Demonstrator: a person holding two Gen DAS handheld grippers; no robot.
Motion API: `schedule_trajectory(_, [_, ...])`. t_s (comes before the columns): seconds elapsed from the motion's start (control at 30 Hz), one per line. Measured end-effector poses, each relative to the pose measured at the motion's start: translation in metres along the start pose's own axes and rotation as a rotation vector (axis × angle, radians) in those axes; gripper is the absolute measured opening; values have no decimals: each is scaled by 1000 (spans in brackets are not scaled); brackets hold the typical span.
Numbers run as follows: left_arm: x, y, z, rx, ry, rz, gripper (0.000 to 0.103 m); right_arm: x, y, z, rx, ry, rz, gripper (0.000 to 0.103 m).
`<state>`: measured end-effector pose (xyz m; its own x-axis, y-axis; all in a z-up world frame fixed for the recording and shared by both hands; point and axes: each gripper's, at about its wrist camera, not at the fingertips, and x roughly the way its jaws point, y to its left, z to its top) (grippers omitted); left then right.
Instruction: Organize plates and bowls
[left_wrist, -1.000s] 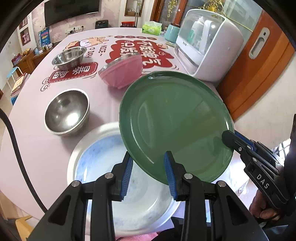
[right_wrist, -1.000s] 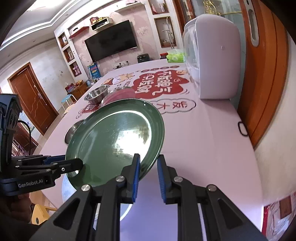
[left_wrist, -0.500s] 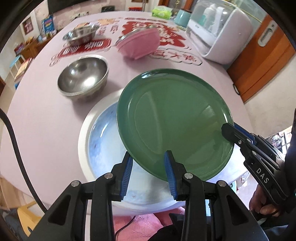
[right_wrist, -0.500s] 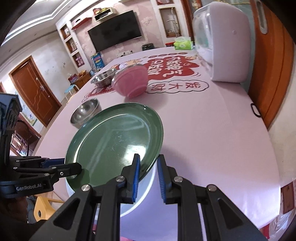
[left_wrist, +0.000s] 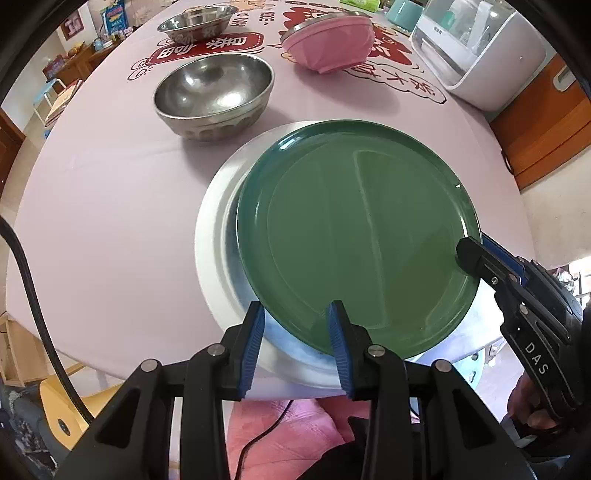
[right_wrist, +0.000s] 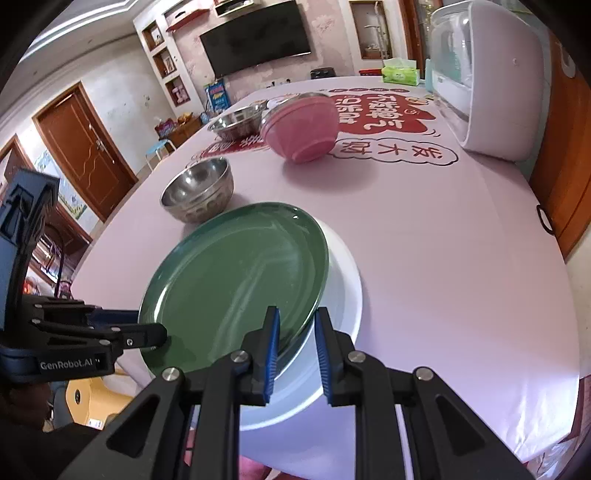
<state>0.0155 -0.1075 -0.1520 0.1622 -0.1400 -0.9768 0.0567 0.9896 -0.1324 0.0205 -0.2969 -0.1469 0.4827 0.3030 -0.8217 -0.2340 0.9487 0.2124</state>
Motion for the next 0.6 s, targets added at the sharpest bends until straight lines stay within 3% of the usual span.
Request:
schedule_trajectory(0.43, [-3, -7, -1, 27, 7, 30, 37, 3, 2, -6, -19, 46, -1, 24])
schedule_trajectory(0.6, [-9, -7, -1, 12, -3, 47, 44, -4, 4, -5, -36, 16, 20, 37])
